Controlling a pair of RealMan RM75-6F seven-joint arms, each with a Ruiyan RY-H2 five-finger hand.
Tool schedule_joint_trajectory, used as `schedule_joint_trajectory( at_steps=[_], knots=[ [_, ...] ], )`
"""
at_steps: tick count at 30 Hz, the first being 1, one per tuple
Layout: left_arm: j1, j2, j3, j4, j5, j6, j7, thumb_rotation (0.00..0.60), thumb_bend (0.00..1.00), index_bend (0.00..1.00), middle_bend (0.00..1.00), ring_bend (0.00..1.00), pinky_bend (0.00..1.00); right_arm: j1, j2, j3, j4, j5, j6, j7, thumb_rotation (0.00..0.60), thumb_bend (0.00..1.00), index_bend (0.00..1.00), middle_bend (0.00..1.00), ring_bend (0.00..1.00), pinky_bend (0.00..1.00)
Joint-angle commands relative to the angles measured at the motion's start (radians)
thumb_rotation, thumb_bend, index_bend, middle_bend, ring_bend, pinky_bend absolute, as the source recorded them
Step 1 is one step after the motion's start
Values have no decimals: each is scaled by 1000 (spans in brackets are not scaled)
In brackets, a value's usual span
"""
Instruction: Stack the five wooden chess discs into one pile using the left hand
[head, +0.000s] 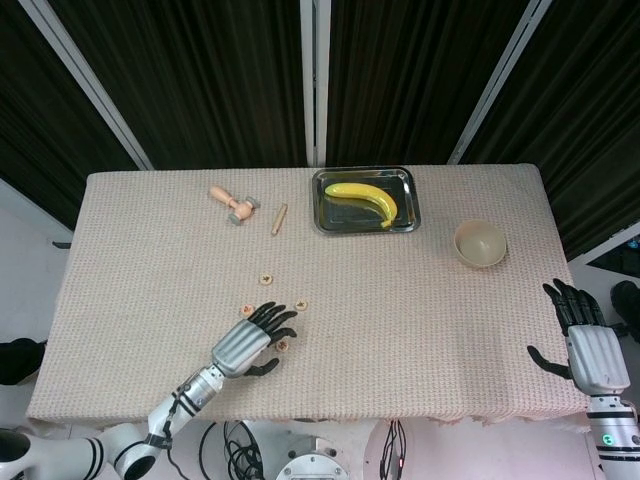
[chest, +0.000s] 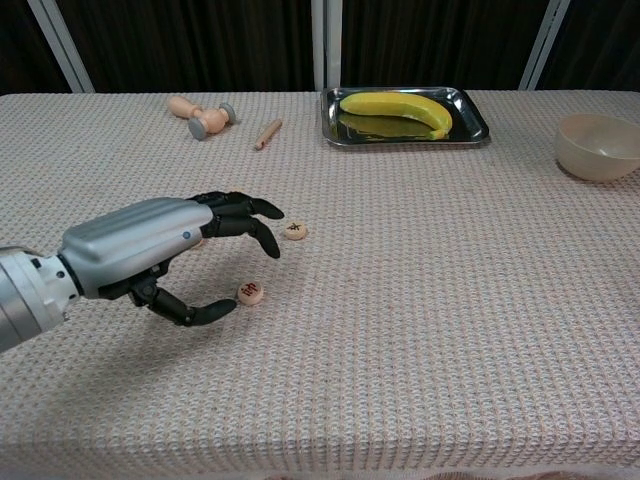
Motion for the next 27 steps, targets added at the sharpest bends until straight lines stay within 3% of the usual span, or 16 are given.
schedule_joint_trajectory(
  at_steps=[1, 9, 27],
  knots=[
    [-10, -28, 1, 32, 2, -18, -5, 600, 349, 271, 67, 0, 0, -1, 3, 1, 0, -1, 2, 7, 600, 157, 0, 0, 0, 0],
    [-23, -55, -13, 100, -17, -45, 30, 600, 349, 333, 67, 0, 0, -4, 9, 6, 3, 6, 8, 23, 600, 157, 0, 0, 0, 0],
    [-16, -43, -11, 95, -30, -41, 26, 600, 350, 423, 67, 0, 0, -4, 6, 5, 1, 5, 6, 12, 600, 160, 0, 0, 0, 0]
  ],
)
